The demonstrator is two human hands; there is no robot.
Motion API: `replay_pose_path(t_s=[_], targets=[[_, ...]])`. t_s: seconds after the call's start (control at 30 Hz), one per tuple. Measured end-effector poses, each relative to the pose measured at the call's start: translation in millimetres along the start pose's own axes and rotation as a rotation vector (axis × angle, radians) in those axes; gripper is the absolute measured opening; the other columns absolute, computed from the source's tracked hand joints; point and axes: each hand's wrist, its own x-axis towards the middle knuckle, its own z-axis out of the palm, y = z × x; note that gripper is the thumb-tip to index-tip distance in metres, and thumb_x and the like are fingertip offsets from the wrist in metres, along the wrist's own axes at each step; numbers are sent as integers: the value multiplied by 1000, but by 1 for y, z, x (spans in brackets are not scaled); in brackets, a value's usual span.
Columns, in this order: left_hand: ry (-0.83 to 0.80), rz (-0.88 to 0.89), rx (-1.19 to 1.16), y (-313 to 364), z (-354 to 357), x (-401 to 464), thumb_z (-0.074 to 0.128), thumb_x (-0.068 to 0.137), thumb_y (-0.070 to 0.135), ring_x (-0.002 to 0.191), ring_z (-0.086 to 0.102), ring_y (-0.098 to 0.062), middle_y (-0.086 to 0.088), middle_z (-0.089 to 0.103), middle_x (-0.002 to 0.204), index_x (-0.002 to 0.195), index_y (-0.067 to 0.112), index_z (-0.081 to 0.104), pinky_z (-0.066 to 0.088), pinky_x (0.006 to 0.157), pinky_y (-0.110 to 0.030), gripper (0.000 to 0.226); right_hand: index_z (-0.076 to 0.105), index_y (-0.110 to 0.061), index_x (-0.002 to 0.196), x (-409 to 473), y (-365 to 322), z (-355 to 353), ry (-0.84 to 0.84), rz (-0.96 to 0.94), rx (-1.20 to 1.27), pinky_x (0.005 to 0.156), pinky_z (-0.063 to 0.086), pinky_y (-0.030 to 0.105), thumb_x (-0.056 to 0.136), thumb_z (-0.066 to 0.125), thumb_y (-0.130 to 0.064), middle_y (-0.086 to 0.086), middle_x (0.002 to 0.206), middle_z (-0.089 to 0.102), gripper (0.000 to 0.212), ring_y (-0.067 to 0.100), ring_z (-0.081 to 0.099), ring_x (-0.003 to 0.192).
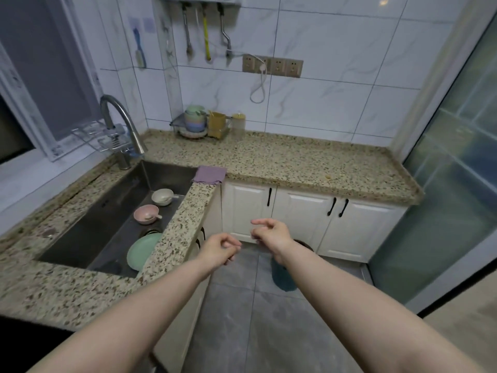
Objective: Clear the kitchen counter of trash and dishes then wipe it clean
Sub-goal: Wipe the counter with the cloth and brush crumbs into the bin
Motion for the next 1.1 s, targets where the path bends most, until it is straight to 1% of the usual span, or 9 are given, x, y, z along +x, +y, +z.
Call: replay_pose_path(t_s=[0.13, 0.27, 0.43, 0.57, 0.7, 0.83, 0.9, 1.0, 1.1], targets=[[46, -59, -17, 18, 8, 49, 64, 89, 1, 43, 53, 0, -6, 56, 62, 75, 11, 62, 37, 40, -13, 18, 67, -8, 106, 55, -18, -18, -41, 6, 7, 62, 48, 20, 84, 58, 6, 8, 78, 61, 28, 13, 56, 64], [131, -95, -82, 27, 23, 92, 66, 89, 3, 42, 52, 0, -4, 58, 60, 75, 12, 61, 37, 42, -12, 17, 68, -7, 106, 112, -25, -35, -41, 59, 32, 56, 49, 13, 87, 59, 5, 4, 76, 62, 24, 8, 59, 63], [74, -174, -53, 13, 34, 122, 72, 86, 10, 40, 42, -5, 2, 53, 50, 69, 12, 55, 34, 41, -16, 24, 69, -9, 99, 152, 0, -43, 16, 229, 112, 62, 52, 19, 88, 64, 2, 8, 78, 65, 17, 12, 60, 67], [42, -180, -24, 10, 30, 159, 75, 85, 16, 39, 41, -10, -1, 51, 46, 63, 14, 51, 31, 42, -19, 33, 68, -15, 93, 192, 13, -41, 8, 318, 99, 46, 46, 17, 87, 65, 1, 10, 76, 66, 17, 12, 56, 57], [38, -220, -90, 16, 19, 204, 73, 86, 15, 35, 40, -7, -2, 50, 47, 63, 14, 48, 32, 40, -17, 35, 70, -11, 91, 238, 1, -32, 59, 336, 90, 51, 47, 25, 83, 65, 4, 12, 71, 64, 18, 18, 56, 59], [99, -218, -230, 32, -6, 265, 69, 89, 11, 42, 45, -9, -1, 54, 50, 62, 12, 50, 38, 43, -18, 33, 68, -11, 90, 288, -29, -13, 89, 287, 69, 47, 44, 21, 88, 62, 2, 12, 68, 63, 14, 17, 54, 55], [107, -211, -270, 40, -18, 287, 66, 91, 8, 41, 49, -5, -3, 55, 55, 64, 10, 51, 41, 44, -17, 31, 68, -12, 89, 306, -42, -5, 109, 274, 56, 54, 46, 22, 90, 62, -1, 11, 70, 64, 13, 16, 56, 59], [101, -233, -306, 38, -43, 322, 62, 94, 8, 41, 52, -2, -7, 57, 63, 76, 4, 54, 44, 47, -18, 20, 70, -10, 96, 337, -53, 15, 94, 255, 21, 60, 49, 25, 91, 63, -4, 9, 76, 66, 10, 16, 61, 67], [121, -285, -291, 28, -66, 350, 58, 96, 10, 51, 57, -8, -8, 62, 68, 82, 3, 62, 45, 51, -20, 15, 69, -7, 99, 356, -55, 35, 61, 274, 23, 62, 48, 25, 94, 60, -7, 8, 81, 67, 11, 16, 62, 69]])
